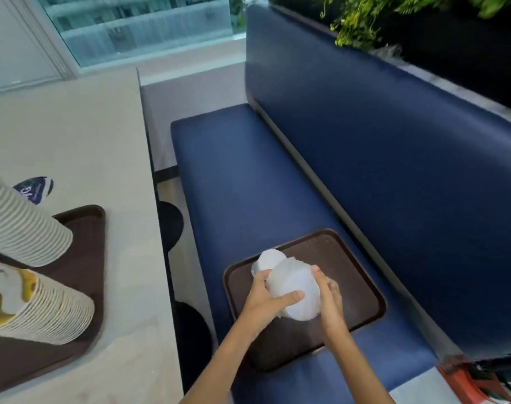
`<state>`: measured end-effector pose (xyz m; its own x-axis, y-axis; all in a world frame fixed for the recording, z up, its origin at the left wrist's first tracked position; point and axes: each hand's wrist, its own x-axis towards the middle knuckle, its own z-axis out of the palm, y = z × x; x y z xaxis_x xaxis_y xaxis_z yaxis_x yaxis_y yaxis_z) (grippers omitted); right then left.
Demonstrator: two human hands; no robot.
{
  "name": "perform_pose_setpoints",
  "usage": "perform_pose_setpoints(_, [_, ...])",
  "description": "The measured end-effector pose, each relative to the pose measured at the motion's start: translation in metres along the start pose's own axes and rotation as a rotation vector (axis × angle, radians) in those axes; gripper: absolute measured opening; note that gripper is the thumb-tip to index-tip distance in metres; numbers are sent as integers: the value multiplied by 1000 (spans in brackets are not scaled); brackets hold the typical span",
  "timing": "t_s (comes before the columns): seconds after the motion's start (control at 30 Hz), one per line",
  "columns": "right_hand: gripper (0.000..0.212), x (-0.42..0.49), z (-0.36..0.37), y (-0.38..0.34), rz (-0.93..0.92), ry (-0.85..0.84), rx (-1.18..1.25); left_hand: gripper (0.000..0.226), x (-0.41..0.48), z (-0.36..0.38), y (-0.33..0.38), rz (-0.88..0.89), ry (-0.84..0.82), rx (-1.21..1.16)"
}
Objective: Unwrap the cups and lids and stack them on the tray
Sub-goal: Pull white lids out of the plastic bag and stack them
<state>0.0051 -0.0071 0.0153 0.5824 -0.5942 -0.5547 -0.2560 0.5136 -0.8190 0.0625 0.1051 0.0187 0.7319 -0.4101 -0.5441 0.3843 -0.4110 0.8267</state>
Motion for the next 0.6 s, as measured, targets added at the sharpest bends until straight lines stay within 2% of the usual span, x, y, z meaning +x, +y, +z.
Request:
perform_pose_setpoints(0.1, [40,-53,12,-27,-89,-141,-38,89,-51,-33,17,117,-28,76])
perform_pose_setpoints(0.3, [78,-145,49,-42,-105,-432,-201,65,-154,-110,24,233,35,-2])
perform_pose_setpoints(0.33, [79,-163,61,-41,-89,-469,-246,65,-173,-127,20,241,41,-42])
perform_pose_setpoints(0.43, [51,-207,92,-31,-15,-584,-358,78,-218,-170,1,262,49,-77])
perform_pose_setpoints(0.47, [48,-219,103,-28,12,-598,-397,80,-229,-183,-6,258,49,-83])
perform_pose_setpoints(0.6, [54,-262,154,-10,32,-682,-635,81,-272,-237,-32,267,48,-5])
